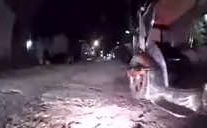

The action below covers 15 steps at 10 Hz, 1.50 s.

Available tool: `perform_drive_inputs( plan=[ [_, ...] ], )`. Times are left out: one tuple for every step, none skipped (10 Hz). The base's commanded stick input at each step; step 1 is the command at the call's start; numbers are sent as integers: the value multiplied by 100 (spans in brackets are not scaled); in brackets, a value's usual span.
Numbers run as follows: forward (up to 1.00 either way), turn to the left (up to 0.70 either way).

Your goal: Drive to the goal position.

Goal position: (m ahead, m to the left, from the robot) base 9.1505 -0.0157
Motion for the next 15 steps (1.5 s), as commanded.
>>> perform_drive_inputs(
  plan=[
    [60,0],
    [60,0],
    [60,0],
    [60,0],
    [60,0],
    [60,0],
    [60,0],
    [60,0],
    [60,-4],
    [60,-13],
    [60,-15],
    [60,-15],
    [60,-15],
    [60,-15],
    [60,0]
  ],
)
